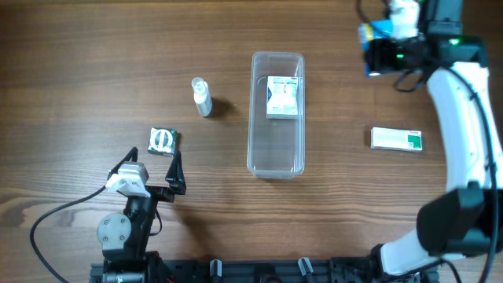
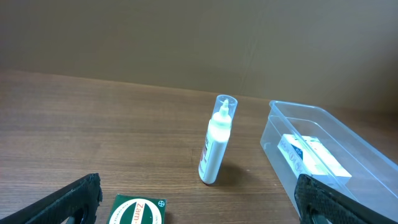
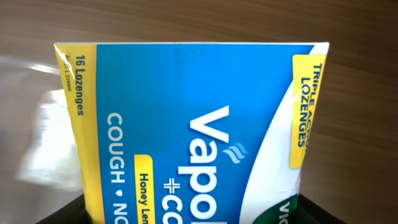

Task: Pack container
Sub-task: 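Carry the Vicks box into the container and release it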

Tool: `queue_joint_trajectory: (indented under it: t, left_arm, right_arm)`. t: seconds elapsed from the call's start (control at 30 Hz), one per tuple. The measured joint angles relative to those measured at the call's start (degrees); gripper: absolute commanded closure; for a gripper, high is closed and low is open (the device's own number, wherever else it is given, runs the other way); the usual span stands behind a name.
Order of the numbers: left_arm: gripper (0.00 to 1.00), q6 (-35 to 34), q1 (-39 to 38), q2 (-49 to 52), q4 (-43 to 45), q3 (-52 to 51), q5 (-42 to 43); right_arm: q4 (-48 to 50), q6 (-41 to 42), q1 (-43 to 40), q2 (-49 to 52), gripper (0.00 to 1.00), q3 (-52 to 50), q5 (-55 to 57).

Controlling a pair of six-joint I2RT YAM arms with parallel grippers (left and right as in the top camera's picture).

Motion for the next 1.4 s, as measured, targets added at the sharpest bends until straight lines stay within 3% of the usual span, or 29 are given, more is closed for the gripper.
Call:
queue_joint_trajectory:
  t: [0.17,0.37,0.67,0.83,1.4]
  left_arm:
    - [0.0,0.0,0.0,0.0,0.0,0.0,0.0]
    - [0.0,0.0,0.0,0.0,0.0,0.0,0.0]
    - [0.0,0.0,0.0,0.0,0.0,0.0,0.0]
    - [0.0,0.0,0.0,0.0,0.0,0.0,0.0]
    - [0.0,0.0,0.0,0.0,0.0,0.0,0.0]
  right_arm:
    - [0.42,13.88,17.11,-1.03,0.34,0.0,-0.66]
    - [4.04,22.6,25.49,6.62,0.33,0.0,3.52]
    - [5.49,28.83,26.25,15.45,0.33,-0.04,6.58]
    - [5.25,32.79,26.27,16.35,0.33,-0.04,8.02]
    - [5.53,34.93,29.49,16.37,0.32,-0.22,12.24]
